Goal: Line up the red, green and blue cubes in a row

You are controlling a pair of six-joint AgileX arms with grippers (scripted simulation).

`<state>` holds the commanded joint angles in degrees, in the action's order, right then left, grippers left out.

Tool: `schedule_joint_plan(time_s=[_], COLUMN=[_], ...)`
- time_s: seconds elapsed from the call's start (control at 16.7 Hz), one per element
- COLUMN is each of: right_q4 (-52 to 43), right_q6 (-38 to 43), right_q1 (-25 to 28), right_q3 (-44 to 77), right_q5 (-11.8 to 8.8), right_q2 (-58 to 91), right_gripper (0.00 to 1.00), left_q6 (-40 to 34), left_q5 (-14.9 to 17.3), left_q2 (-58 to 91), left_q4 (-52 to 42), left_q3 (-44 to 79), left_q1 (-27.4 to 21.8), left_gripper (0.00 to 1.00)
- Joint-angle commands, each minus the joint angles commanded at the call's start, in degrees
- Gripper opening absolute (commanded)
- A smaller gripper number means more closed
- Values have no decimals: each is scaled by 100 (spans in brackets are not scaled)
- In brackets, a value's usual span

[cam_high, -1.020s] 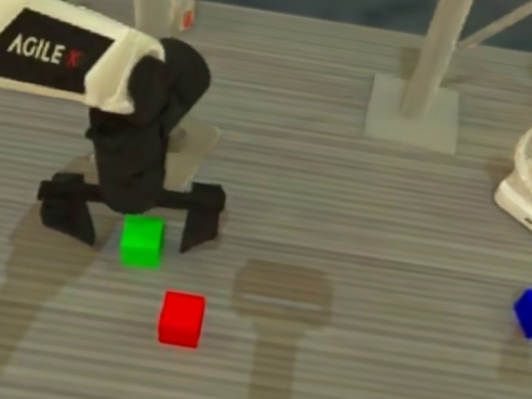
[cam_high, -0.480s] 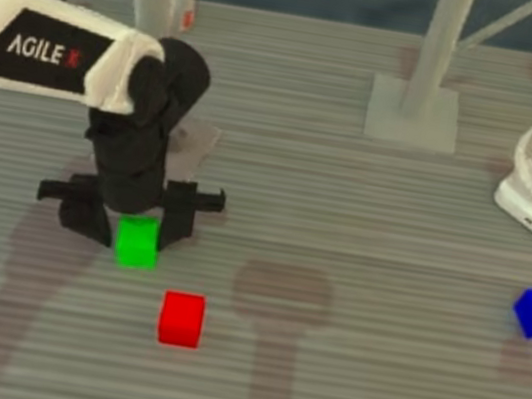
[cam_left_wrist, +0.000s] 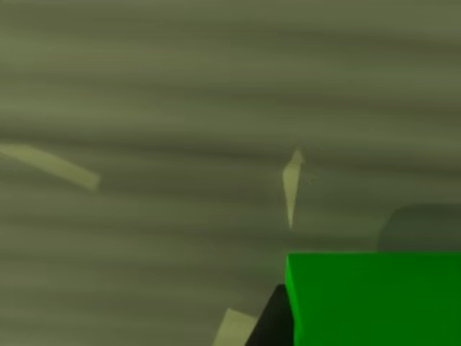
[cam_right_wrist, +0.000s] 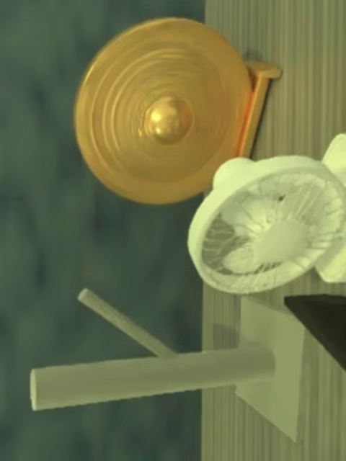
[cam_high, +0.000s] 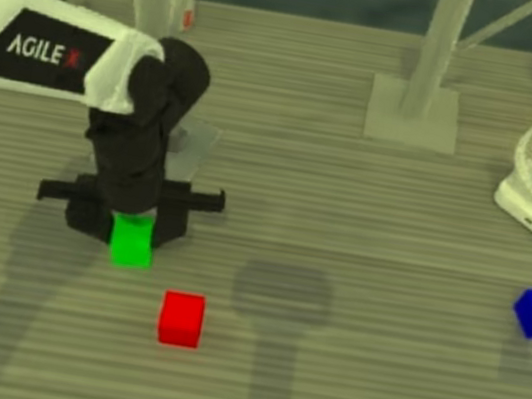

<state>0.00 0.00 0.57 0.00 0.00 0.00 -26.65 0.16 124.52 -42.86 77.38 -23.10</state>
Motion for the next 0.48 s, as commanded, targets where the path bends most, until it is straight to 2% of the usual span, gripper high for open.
schedule_joint_plan(time_s=[0.3, 0.48], right_q4=[0, 0], right_q6=[0, 0], right_q1=[0, 0], right_q3=[0, 0], right_q5=[0, 0], right_q2=[0, 0], right_gripper=[100, 100], left_q6=[31, 16], left_q5=[-35, -38], left_q2=[-111, -277], left_q4=[-72, -471], left_q3=[33, 251], left_q1=[9, 42], left_gripper=[0, 0])
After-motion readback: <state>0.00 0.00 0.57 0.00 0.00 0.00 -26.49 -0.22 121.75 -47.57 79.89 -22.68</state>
